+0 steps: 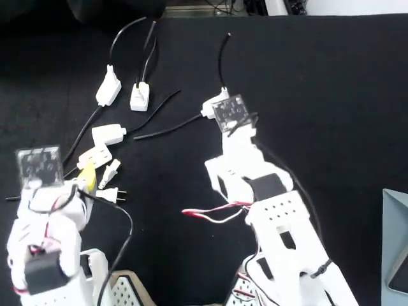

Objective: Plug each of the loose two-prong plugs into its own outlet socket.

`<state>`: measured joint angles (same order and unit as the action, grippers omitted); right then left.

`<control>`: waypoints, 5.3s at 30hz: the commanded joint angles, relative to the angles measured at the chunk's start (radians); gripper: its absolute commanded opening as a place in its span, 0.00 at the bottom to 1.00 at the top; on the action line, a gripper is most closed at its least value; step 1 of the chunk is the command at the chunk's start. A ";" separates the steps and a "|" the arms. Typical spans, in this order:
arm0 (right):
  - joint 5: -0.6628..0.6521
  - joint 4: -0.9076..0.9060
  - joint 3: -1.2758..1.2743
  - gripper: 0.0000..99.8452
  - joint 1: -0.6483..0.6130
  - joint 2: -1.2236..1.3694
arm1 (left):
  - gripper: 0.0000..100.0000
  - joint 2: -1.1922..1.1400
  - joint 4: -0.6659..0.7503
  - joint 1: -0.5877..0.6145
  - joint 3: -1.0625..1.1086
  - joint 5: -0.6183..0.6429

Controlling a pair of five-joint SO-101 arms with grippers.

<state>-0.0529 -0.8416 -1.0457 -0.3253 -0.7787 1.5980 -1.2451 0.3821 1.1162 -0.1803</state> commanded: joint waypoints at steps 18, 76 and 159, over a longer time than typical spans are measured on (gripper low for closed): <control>-0.057 0.035 0.070 0.12 -0.514 -0.015 | 0.25 -0.381 -0.216 0.366 -0.440 -0.164; -0.425 -0.008 0.995 0.20 -0.770 1.132 | 0.25 -0.373 -0.184 0.552 -0.306 -0.158; -0.166 -0.269 0.644 0.16 0.048 0.682 | 0.25 0.180 0.144 0.073 0.300 0.247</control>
<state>-0.2340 -1.0365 -0.4733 -0.2240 -0.0499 1.7852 -1.1546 0.4542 1.3924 0.0606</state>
